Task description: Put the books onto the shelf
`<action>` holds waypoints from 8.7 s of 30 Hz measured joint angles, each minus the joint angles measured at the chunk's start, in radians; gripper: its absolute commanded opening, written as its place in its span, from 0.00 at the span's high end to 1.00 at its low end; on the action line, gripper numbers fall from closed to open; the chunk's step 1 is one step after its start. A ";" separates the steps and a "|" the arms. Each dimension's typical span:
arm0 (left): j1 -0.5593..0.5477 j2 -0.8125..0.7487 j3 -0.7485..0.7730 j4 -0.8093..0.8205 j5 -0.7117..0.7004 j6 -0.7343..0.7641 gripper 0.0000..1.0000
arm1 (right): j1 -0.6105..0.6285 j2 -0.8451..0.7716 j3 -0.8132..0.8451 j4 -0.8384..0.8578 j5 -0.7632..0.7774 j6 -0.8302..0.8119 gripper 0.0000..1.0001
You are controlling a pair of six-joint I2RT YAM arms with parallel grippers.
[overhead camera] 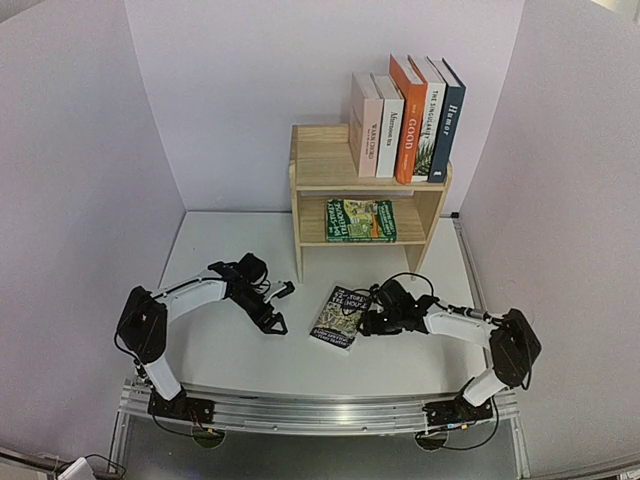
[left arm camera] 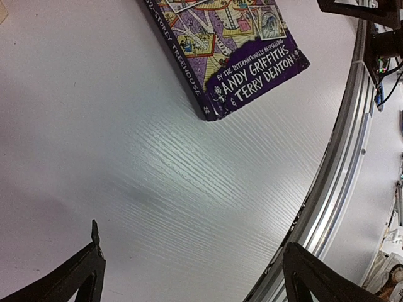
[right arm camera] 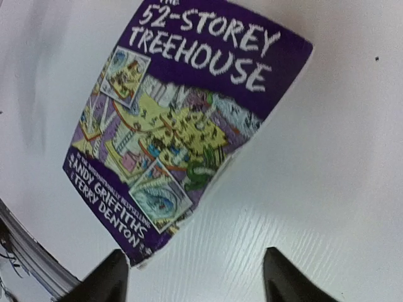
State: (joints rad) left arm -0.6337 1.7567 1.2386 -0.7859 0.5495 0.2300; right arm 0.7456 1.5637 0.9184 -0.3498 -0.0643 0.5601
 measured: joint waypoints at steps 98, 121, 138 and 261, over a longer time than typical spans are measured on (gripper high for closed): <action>0.176 0.162 -0.003 0.284 0.452 -0.568 1.00 | 0.565 0.735 0.422 0.618 1.234 -1.310 0.78; 0.343 -0.007 0.215 0.008 0.014 -0.190 0.00 | 0.493 0.176 0.649 -0.258 0.656 -1.115 1.00; 0.333 -0.110 0.178 -0.035 -0.057 -0.065 0.00 | 0.272 0.186 1.228 -0.599 0.952 -1.550 1.00; 0.333 -0.153 0.139 -0.044 -0.047 -0.015 0.00 | -0.113 0.482 1.315 -0.600 0.374 -1.463 0.61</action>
State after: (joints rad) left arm -0.3008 1.6039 1.3773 -0.8303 0.5026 0.2146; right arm 0.6327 2.0455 2.2335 -0.9501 0.3100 -0.9030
